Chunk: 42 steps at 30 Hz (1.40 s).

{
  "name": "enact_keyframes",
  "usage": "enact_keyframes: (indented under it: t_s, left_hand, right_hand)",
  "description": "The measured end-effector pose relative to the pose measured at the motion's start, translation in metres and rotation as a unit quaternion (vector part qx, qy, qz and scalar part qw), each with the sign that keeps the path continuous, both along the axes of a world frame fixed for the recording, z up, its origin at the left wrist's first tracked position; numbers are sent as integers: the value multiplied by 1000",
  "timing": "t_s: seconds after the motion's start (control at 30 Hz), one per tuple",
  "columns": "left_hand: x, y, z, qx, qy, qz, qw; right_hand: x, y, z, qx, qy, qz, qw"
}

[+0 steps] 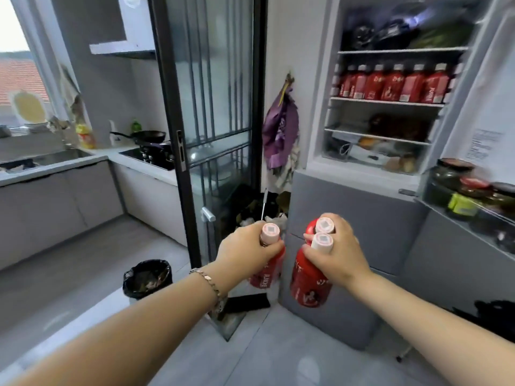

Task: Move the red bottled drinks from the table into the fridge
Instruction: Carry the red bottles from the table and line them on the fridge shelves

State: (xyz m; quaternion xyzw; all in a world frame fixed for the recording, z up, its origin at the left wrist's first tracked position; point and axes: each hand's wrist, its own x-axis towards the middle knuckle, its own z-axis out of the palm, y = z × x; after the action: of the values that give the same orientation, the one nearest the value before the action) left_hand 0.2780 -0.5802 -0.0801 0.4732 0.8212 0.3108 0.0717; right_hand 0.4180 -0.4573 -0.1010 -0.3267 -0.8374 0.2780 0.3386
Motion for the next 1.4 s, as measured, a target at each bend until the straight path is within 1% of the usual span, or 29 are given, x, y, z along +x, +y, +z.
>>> enact_keyframes:
  t_s: [0.13, 0.17, 0.2, 0.23, 0.3, 0.33, 0.37, 0.43, 0.53, 0.57, 0.63, 0.67, 0.73, 0.77, 0.8, 0.87, 0.9, 0.97, 1.03, 1.07, 1.13, 1.2, 1.3, 1.33, 1.4]
  left_hand:
    - [-17, 119, 2, 35, -10, -46, 998]
    - [-18, 128, 5, 39, -12, -54, 998]
    - [-18, 163, 6, 42, -20, -68, 997]
    - [-20, 200, 9, 48, -15, -80, 996]
    - [-24, 244, 16, 39, -6, -96, 995]
    - [-29, 284, 25, 38, 5, -111, 993]
    - [-29, 293, 29, 31, 15, -119, 992]
    - [-42, 346, 42, 35, 28, -132, 990]
    - [-62, 423, 56, 55, 18, -134, 989]
    - [-66, 428, 58, 64, 13, -130, 989]
    - [-77, 478, 60, 82, 14, -137, 987]
    - [-83, 495, 62, 91, 19, -138, 986]
    - [-100, 556, 62, 108, 26, -158, 981]
    - [-107, 580, 65, 114, 35, -164, 979]
    - [-111, 596, 67, 120, 35, -165, 978]
    - [-126, 651, 74, 133, 31, -176, 975]
    - [-128, 657, 75, 139, 38, -169, 975]
    - [-137, 694, 85, 152, 38, -180, 971]
    - [-147, 730, 93, 163, 31, -184, 969]
    - [-152, 748, 97, 165, 25, -186, 968]
    - [-158, 783, 102, 168, 19, -183, 968]
    - [-164, 807, 106, 176, 14, -174, 969]
    - [-169, 827, 108, 181, -5, -170, 969]
    - [-168, 830, 107, 184, -17, -172, 968]
    - [-167, 837, 105, 203, -25, -175, 963]
  right_hand:
    - [-5, 98, 7, 13, 19, -74, 997]
    - [-7, 105, 12, 10, 21, -82, 996]
    - [-7, 137, 11, 12, 20, -93, 995]
    - [-10, 171, 16, 18, 18, -100, 995]
    - [-13, 214, 23, 18, 22, -101, 994]
    - [-18, 251, 30, 29, 30, -106, 993]
    - [-19, 259, 34, 35, 31, -103, 994]
    - [-29, 307, 45, 52, 29, -121, 991]
    - [-48, 377, 59, 64, 43, -156, 985]
    - [-52, 382, 64, 77, 48, -150, 985]
    - [-61, 427, 68, 110, 32, -177, 978]
    - [-66, 441, 72, 127, 14, -185, 974]
    - [-77, 488, 79, 181, -41, -206, 961]
    - [-82, 506, 85, 223, -88, -201, 950]
    - [-85, 519, 90, 278, -144, -187, 931]
    - [-96, 568, 100, 383, -266, -167, 869]
    - [-97, 576, 104, 421, -320, -147, 836]
    - [-103, 613, 117, 431, -418, -120, 791]
    - [-114, 645, 131, 419, -505, -88, 750]
    - [-120, 660, 135, 418, -537, -72, 729]
    - [-130, 689, 143, 411, -563, -50, 715]
    - [-138, 710, 148, 405, -561, -50, 720]
    - [-146, 740, 145, 388, -608, -22, 693]
    - [-146, 750, 143, 380, -615, -5, 691]
    - [-142, 772, 140, 373, -598, 27, 709]
